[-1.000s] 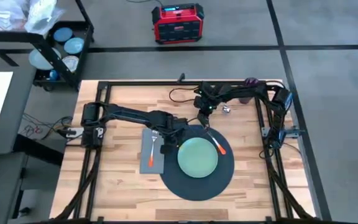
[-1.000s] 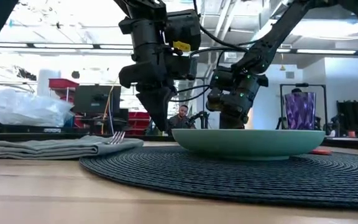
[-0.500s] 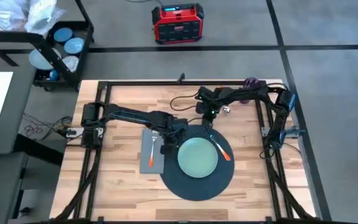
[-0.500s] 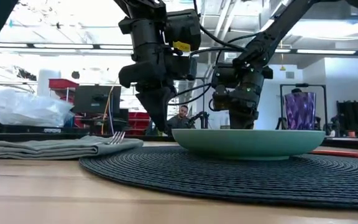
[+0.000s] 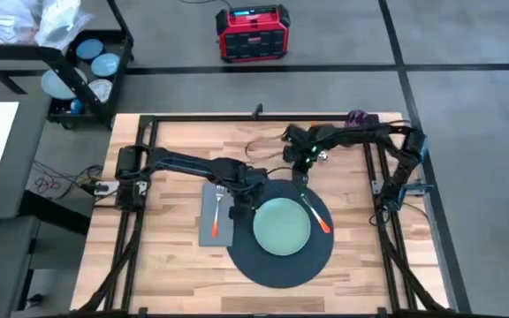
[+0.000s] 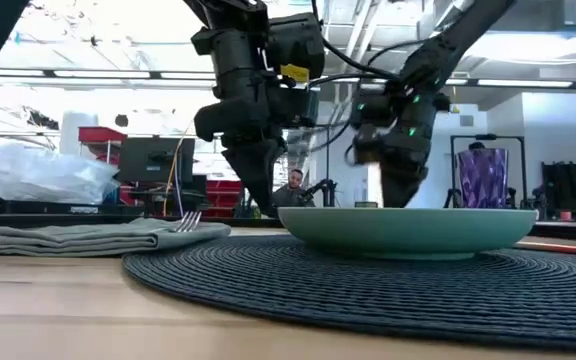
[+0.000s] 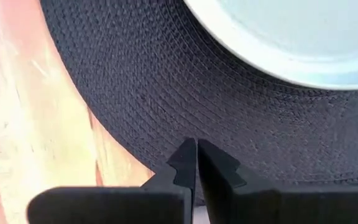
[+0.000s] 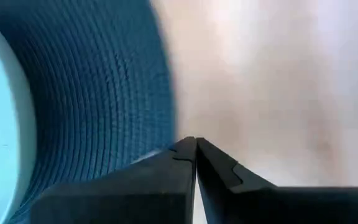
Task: Set table place
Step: Put the orange knife on the blue placemat
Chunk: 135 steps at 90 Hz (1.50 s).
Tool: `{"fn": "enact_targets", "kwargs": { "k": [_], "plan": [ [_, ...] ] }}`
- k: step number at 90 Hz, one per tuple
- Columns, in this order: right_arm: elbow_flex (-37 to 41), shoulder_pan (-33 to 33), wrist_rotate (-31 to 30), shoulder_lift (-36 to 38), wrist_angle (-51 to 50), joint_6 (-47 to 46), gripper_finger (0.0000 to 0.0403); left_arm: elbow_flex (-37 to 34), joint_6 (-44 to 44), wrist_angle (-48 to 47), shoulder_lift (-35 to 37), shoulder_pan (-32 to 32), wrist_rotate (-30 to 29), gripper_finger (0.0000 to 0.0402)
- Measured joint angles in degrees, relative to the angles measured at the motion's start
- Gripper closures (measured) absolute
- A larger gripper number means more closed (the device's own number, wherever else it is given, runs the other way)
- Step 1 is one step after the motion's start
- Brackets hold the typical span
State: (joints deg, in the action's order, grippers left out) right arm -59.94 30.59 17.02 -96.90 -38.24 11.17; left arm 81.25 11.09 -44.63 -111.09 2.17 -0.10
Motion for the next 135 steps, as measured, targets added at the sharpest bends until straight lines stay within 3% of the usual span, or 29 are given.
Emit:
{"fn": "enact_targets", "kwargs": {
  "k": [19,41,67,91,119,135],
  "plan": [
    [1.5,1.6,-5.2,17.7,-14.8,-4.3,0.0403,0.0,-1.4,-0.7,0.0,-0.1,0.0,0.0401],
    [16.3,-8.3,-6.4,34.8,-9.8,-20.2,0.0403,0.0,-5.2,-5.9,0.0,-2.4,0.1,0.0402],
    [29.4,-24.5,-8.9,36.2,0.5,-38.7,0.0403,0.0,-10.9,-5.4,0.0,-5.0,3.2,0.0402],
    [31.3,-39.3,-12.5,36.2,8.3,-53.3,0.0403,0.0,-12.9,-3.3,0.0,-6.8,6.0,0.0401],
    [31.4,-46.5,-14.0,35.8,5.5,-61.0,0.0403,0.0,-12.9,-1.7,0.0,-6.7,5.9,0.0401],
    [35.4,-48.9,-14.0,35.7,11.2,-65.3,0.0403,0.0,-12.2,-1.7,0.0,-6.7,5.8,0.0401]
  ]
}}
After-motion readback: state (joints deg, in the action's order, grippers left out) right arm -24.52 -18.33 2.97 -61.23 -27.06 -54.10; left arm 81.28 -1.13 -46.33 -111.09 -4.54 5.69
